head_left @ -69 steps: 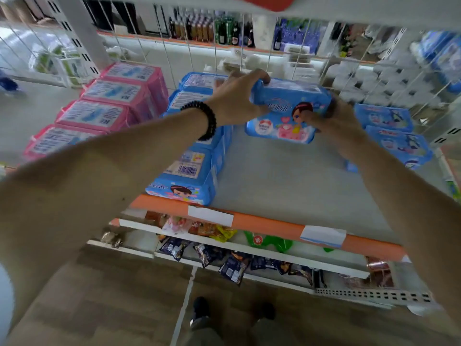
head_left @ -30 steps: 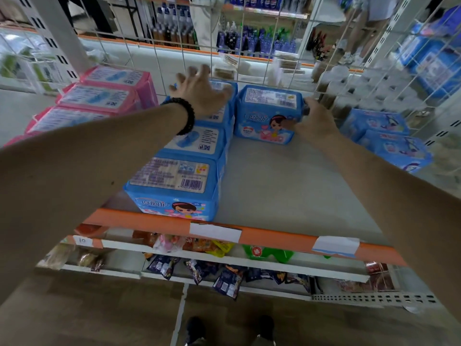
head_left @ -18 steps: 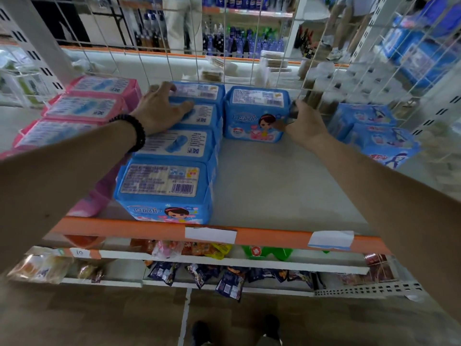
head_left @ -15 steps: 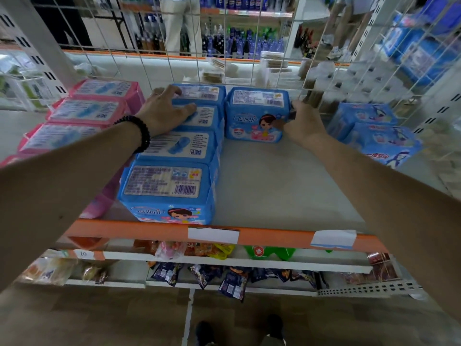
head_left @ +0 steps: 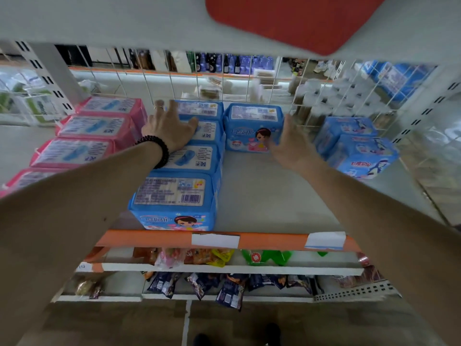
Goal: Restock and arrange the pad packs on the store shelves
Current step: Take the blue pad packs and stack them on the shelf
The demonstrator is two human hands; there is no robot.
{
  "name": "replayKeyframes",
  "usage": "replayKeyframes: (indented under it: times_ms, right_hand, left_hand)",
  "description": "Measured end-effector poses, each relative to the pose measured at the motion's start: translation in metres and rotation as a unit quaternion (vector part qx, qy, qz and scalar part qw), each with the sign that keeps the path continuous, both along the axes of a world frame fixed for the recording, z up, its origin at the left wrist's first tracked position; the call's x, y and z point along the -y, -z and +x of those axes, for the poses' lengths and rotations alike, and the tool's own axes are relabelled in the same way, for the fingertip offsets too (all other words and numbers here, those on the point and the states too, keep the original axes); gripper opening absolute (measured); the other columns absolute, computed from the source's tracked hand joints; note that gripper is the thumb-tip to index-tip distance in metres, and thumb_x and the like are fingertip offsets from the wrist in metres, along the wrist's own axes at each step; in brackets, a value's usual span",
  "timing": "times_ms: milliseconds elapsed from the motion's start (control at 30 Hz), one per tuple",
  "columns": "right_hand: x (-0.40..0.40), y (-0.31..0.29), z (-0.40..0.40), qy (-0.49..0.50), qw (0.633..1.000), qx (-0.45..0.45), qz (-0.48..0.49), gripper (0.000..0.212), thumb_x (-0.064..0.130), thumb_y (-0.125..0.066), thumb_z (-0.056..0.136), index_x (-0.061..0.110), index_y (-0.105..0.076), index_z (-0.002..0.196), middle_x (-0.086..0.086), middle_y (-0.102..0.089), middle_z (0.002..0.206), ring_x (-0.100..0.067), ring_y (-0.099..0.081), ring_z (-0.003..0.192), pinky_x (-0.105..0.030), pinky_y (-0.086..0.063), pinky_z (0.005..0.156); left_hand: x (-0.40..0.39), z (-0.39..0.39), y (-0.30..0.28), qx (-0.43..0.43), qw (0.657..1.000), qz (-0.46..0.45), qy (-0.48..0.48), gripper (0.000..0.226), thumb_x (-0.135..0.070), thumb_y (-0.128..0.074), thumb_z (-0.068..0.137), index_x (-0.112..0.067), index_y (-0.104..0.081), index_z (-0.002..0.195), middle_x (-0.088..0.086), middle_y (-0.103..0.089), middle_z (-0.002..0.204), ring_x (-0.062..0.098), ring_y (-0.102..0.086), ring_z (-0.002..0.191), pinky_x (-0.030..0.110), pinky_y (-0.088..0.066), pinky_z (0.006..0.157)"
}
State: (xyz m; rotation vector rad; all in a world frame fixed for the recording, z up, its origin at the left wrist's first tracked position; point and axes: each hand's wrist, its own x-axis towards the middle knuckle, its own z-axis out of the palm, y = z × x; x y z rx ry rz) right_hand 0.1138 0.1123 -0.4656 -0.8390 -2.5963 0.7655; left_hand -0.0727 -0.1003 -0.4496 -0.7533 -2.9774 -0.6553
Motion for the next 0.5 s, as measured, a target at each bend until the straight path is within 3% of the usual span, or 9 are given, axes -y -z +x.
replayKeyframes:
  times_ms: [67,167,300,400,500]
  right_hand:
    - [0.021,-0.011,0.017,-0.014,1.000,-0.007,0.011,0.070,0.039,-0.065,0.085,0.005,-0.039,0.139,-0.016,-0.051,0.132,-0.030,-0.052,0.119,-0.046,-0.046,0.099]
    - [0.043,-0.016,0.041,-0.018,0.999,-0.012,0.045,0.070,0.045,-0.055,0.087,0.008,-0.034,0.143,-0.014,-0.045,0.137,-0.030,-0.048,0.123,-0.047,-0.045,0.101]
    - [0.055,-0.021,0.059,-0.039,0.997,-0.010,0.064,0.085,0.045,-0.055,0.093,0.018,-0.008,0.158,-0.006,-0.014,0.164,-0.026,-0.013,0.151,-0.050,-0.018,0.122]
    - [0.060,-0.029,0.073,-0.045,0.994,-0.022,0.099,0.088,0.056,-0.051,0.095,0.021,-0.001,0.158,-0.006,-0.008,0.167,-0.027,-0.009,0.153,-0.053,-0.018,0.122]
    - [0.060,-0.031,0.081,-0.051,0.992,-0.014,0.111,0.083,0.059,-0.047,0.094,0.025,-0.005,0.158,-0.006,-0.007,0.167,-0.029,-0.011,0.153,-0.056,-0.021,0.120]
  left_hand:
    - [0.004,0.013,-0.004,-0.048,0.998,0.049,0.006,0.063,-0.049,-0.050,0.094,-0.016,-0.031,0.145,0.009,-0.032,0.152,0.039,-0.045,0.127,0.053,-0.045,0.095]
    - [0.006,0.050,-0.013,-0.058,0.990,0.080,0.102,0.065,-0.043,-0.052,0.095,-0.018,-0.025,0.149,0.007,-0.034,0.151,0.033,-0.043,0.130,0.054,-0.044,0.102]
    - [0.013,0.097,-0.025,-0.096,0.968,0.022,0.232,0.067,-0.052,-0.046,0.097,-0.021,-0.024,0.153,0.003,-0.031,0.158,0.029,-0.034,0.139,0.054,-0.030,0.111]
    - [0.015,0.115,-0.031,-0.101,0.961,0.024,0.258,0.069,-0.058,-0.031,0.095,-0.021,-0.024,0.153,0.002,-0.030,0.159,0.028,-0.035,0.139,0.054,-0.034,0.109]
    - [0.016,0.123,-0.032,-0.125,0.960,-0.010,0.252,0.070,-0.060,-0.028,0.092,-0.021,-0.026,0.151,0.002,-0.031,0.157,0.030,-0.037,0.137,0.055,-0.037,0.107]
